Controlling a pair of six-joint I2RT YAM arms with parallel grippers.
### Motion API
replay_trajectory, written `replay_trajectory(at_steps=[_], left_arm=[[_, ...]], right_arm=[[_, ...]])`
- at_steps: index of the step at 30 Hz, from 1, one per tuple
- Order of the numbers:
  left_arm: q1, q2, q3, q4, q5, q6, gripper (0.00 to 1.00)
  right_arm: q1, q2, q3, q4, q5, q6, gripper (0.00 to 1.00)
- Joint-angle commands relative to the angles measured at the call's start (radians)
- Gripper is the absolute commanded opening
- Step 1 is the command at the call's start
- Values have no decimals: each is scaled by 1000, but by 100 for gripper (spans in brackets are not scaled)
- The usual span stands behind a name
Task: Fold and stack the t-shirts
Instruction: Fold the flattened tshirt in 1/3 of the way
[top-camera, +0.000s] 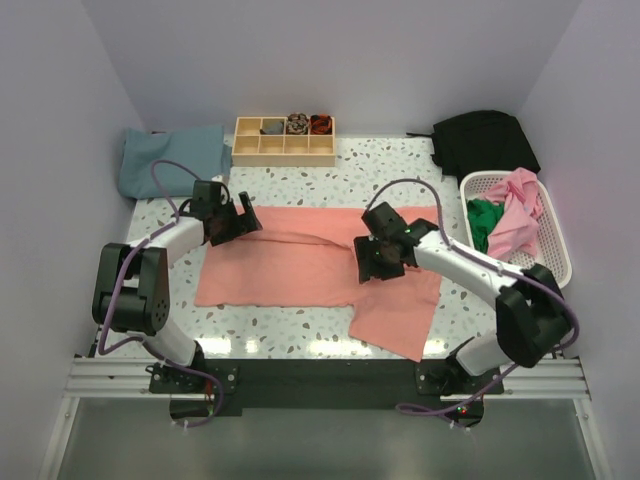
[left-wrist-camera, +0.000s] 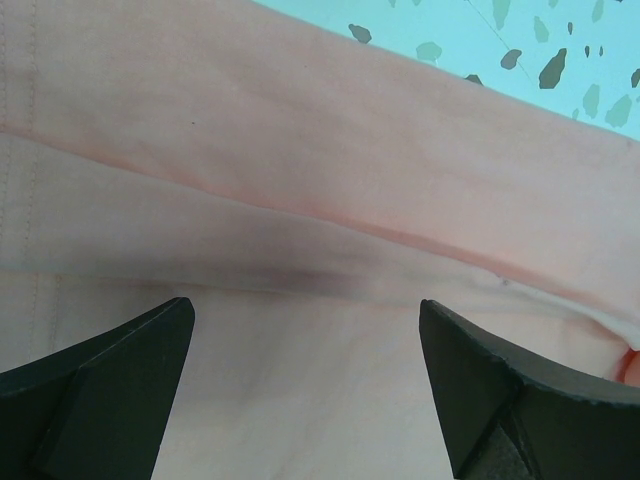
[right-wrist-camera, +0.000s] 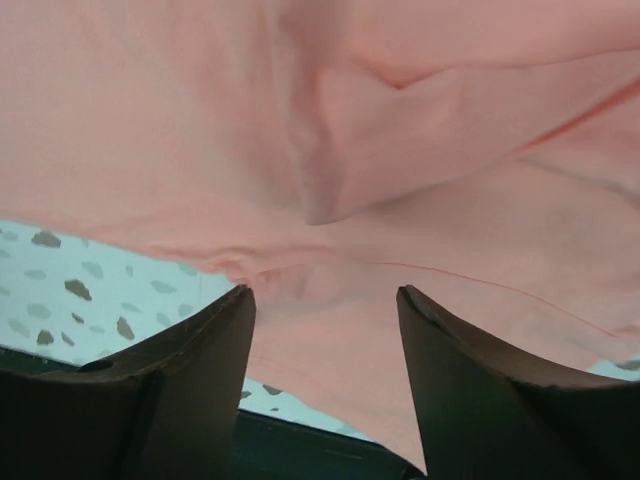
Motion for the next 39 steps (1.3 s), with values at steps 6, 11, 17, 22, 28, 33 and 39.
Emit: replay_trajectory(at_steps=[6, 11, 17, 22, 28, 33, 39], left_arm=[[2, -19, 7, 35, 17, 9, 100], [0, -45, -11, 50, 24, 6, 100], [2, -71, -22, 46, 9, 9, 100], [2, -67, -17, 36, -2, 14, 100], [2, -42, -10, 43, 7, 12, 100], [2, -33, -8, 43, 21, 12, 100], [2, -27, -10, 44, 27, 14, 100]], right_arm=[[-122, -80, 112, -14, 486, -8, 74], [-248, 113, 156, 136, 446, -47, 73], [-261, 293, 275, 148, 469, -56, 72], [-261, 290, 258, 89, 481, -39, 72], [-259, 161, 115, 54, 447, -24, 72], [-250, 66, 26, 35, 383, -5, 71], [-204, -43, -50, -17, 318, 28, 70]])
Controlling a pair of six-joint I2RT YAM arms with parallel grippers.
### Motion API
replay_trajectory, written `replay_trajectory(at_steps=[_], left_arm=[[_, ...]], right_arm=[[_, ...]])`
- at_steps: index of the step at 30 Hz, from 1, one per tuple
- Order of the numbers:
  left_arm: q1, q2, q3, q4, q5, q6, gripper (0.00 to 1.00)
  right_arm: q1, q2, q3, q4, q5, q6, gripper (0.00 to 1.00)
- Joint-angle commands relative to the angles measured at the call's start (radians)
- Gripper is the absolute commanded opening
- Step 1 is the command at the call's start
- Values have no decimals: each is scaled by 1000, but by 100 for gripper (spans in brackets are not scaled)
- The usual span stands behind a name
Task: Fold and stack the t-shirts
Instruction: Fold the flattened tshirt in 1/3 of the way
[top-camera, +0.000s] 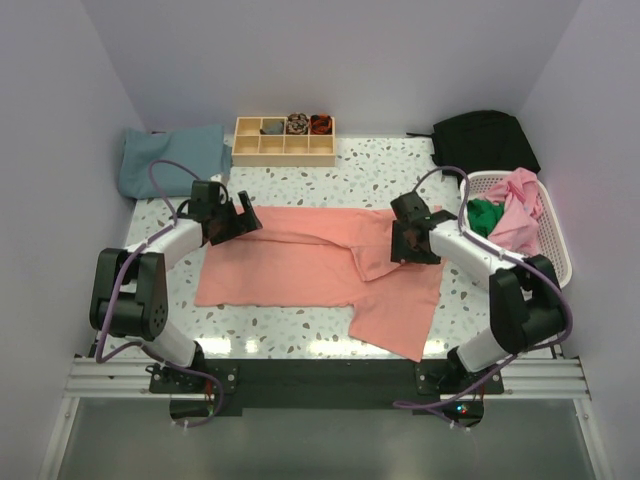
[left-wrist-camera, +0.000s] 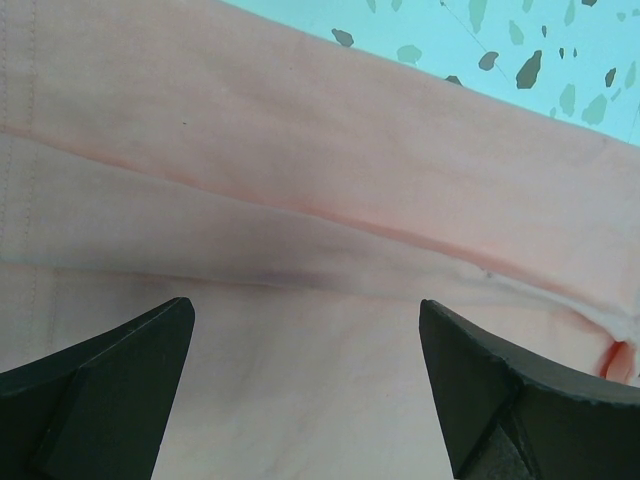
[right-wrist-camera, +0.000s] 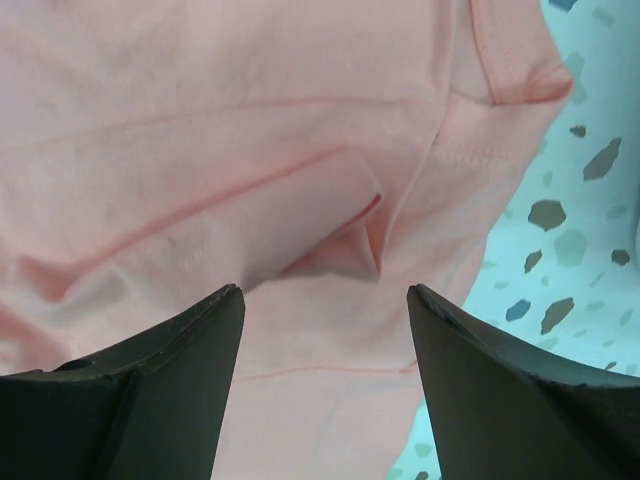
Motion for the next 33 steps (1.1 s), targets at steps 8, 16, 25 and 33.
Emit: replay_trajectory(at_steps=[8, 16, 25, 33], left_arm=[[0, 12, 4, 42, 32, 14, 100], [0, 3, 0, 41, 40, 15, 100], [2, 3, 4, 35, 36, 20, 100], [0, 9, 7, 33, 39, 20, 100]], right_arm=[[96, -227, -84, -91, 80, 105, 75], [27, -57, 35, -41, 62, 129, 72], [-22, 15, 9, 56, 41, 203, 57], [-45, 58, 13, 87, 35, 200, 54]])
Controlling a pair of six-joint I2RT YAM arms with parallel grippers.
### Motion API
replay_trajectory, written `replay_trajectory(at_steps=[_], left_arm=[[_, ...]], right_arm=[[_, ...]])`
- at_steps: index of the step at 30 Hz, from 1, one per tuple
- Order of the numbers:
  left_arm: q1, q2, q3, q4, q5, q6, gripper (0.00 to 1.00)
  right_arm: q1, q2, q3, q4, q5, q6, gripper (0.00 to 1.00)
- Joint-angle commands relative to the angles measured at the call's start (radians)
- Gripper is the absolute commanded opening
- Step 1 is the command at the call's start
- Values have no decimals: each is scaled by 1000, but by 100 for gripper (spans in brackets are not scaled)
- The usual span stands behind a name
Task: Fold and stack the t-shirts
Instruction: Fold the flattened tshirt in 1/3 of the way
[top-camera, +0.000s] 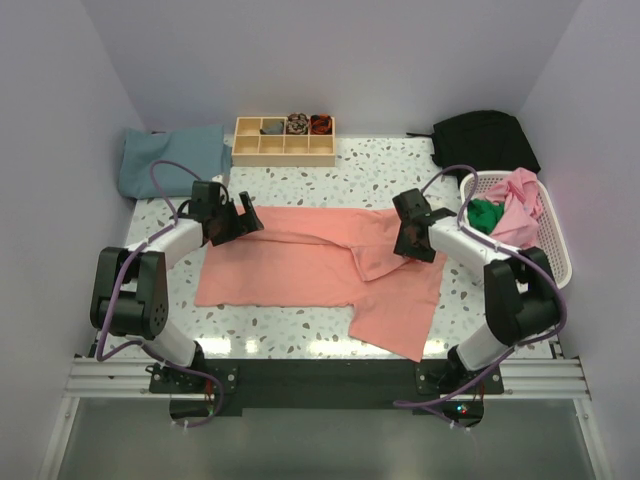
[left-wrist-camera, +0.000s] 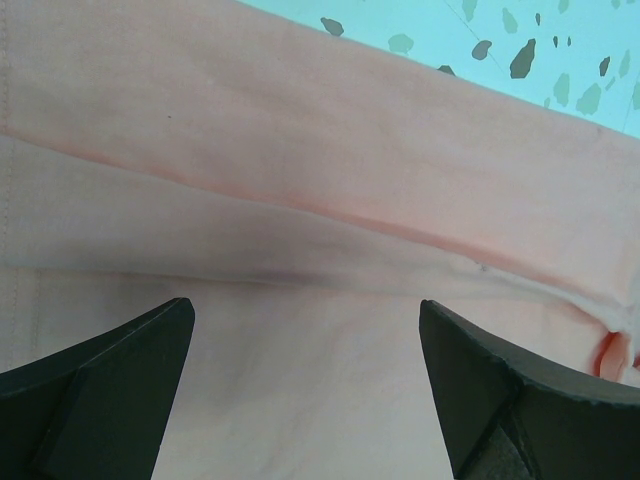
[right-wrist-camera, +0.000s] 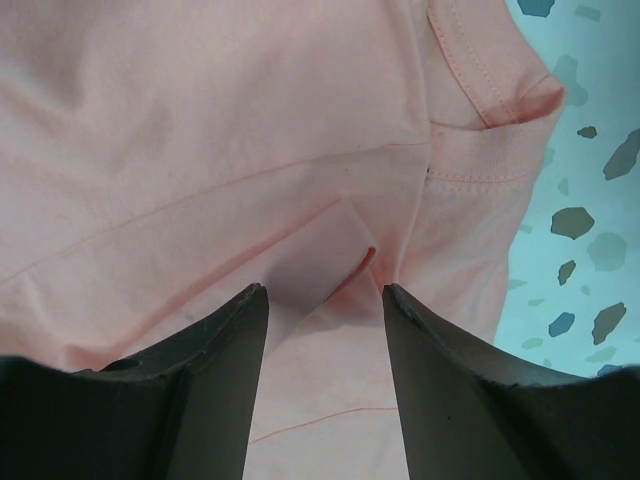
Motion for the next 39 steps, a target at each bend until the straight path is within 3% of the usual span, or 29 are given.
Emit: replay_trajectory(at_steps=[1, 4, 7, 17, 31, 37, 39], left_arm=[[2, 1, 7, 32, 14, 19, 100], [0, 4, 6, 32, 14, 21, 100], [0, 4, 6, 33, 12, 21, 100], [0, 14, 6, 36, 17, 19, 100], [0, 34, 3, 58, 52, 15, 100], [-2, 44, 1, 64, 63, 15, 100], [-3, 46, 3, 64, 68, 15, 100]], right_arm=[[-17, 40, 12, 40, 8, 21, 53], [-22, 47, 2, 49, 8, 21, 53], [-25, 47, -8, 66, 6, 17, 44], [-24, -36, -22, 51, 8, -20, 0], [-7, -301, -159, -67, -127, -19, 0], [30, -366, -228, -118, -300, -26, 0], [33, -389, -254, -130, -407, -26, 8]])
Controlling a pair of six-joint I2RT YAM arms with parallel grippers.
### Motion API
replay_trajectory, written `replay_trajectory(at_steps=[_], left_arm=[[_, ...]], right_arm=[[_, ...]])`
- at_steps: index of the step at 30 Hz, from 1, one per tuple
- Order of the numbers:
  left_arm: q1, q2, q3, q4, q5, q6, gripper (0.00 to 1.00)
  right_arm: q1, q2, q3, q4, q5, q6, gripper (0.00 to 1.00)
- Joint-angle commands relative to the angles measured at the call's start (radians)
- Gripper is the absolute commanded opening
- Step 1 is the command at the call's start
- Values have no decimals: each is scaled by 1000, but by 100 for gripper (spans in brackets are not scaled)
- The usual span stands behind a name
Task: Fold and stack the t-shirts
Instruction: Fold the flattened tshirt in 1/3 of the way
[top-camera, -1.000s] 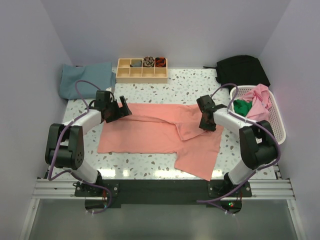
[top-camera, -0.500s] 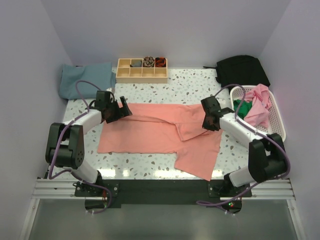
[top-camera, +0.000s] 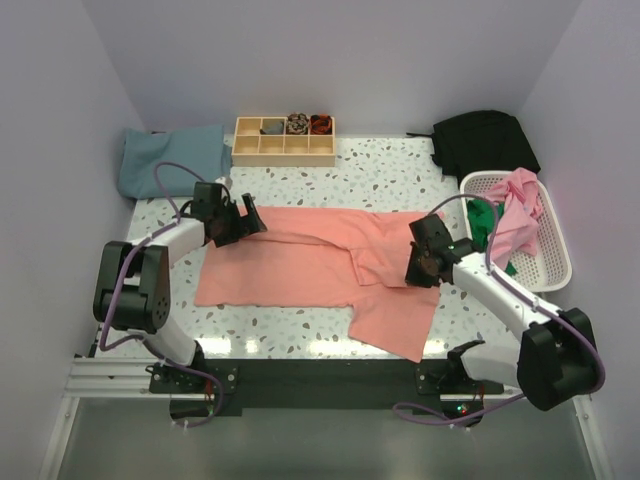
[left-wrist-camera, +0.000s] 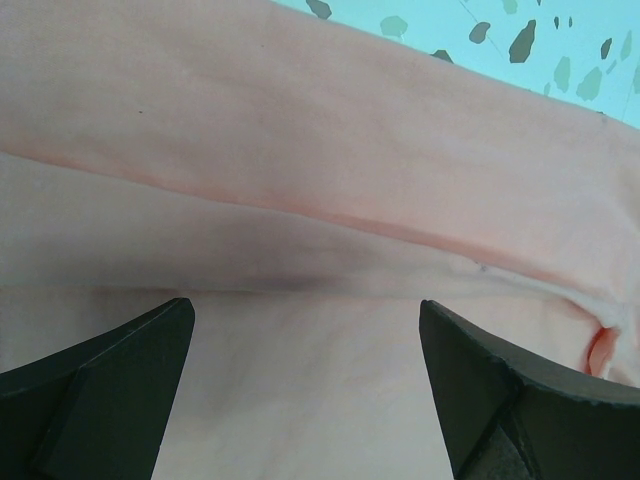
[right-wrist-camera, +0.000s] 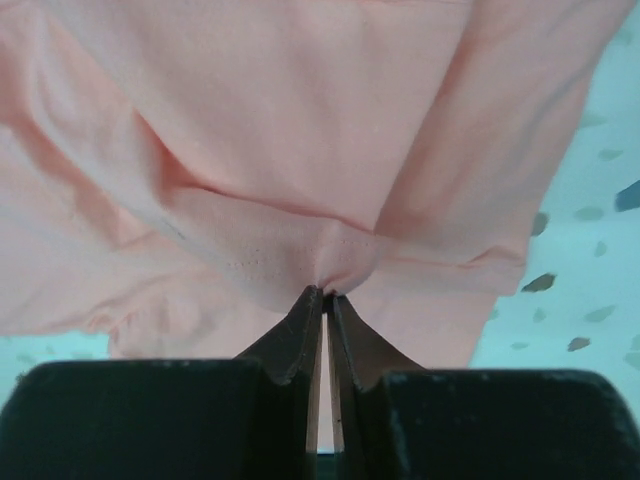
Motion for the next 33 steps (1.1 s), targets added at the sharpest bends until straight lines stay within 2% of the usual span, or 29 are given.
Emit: replay_trajectory(at_steps=[1, 2, 3, 5, 6, 7, 9, 10, 12, 16, 19, 24, 30, 33], left_arm=[[-2, 11, 1, 41, 22, 15, 100], [-2, 10, 3, 43, 24, 15, 100], [-3, 13, 3, 43, 25, 15, 100], [-2, 13, 4, 44, 28, 15, 100], [-2, 14, 3, 43, 28, 15, 100], [-2, 14, 4, 44, 30, 15, 100], [-2, 8, 6, 41, 28, 15, 100], [-2, 4, 4, 41, 21, 15, 100], [-2, -6, 6, 40, 11, 15, 100], [-2, -18, 9, 30, -18, 16, 100], [-3, -21, 10, 23, -35, 21, 100], [-2, -18, 6, 12, -62, 25, 100], [0, -1, 6, -5, -117, 33, 100], [35, 23, -10, -23, -179, 29, 100]], right_arm=[[16, -64, -45, -67, -215, 1, 12], [16, -95, -51, -81, -224, 2, 17], [18, -115, -44, -101, -177, 3, 33], [18, -154, 4, -172, -70, 14, 48], [16, -168, 22, -193, 5, 21, 60], [15, -178, 54, -203, 95, 23, 65], [16, -188, 87, -202, 191, 25, 70], [15, -184, 93, -147, 243, 22, 70], [3, -112, 107, -77, 253, -9, 69], [-11, 118, 192, 101, 228, -81, 58], [-31, 289, 260, 184, 210, -115, 54], [-88, 434, 312, 295, 138, -159, 48], [-168, 580, 407, 294, 183, -179, 45], [-221, 679, 485, 234, 226, -163, 45]])
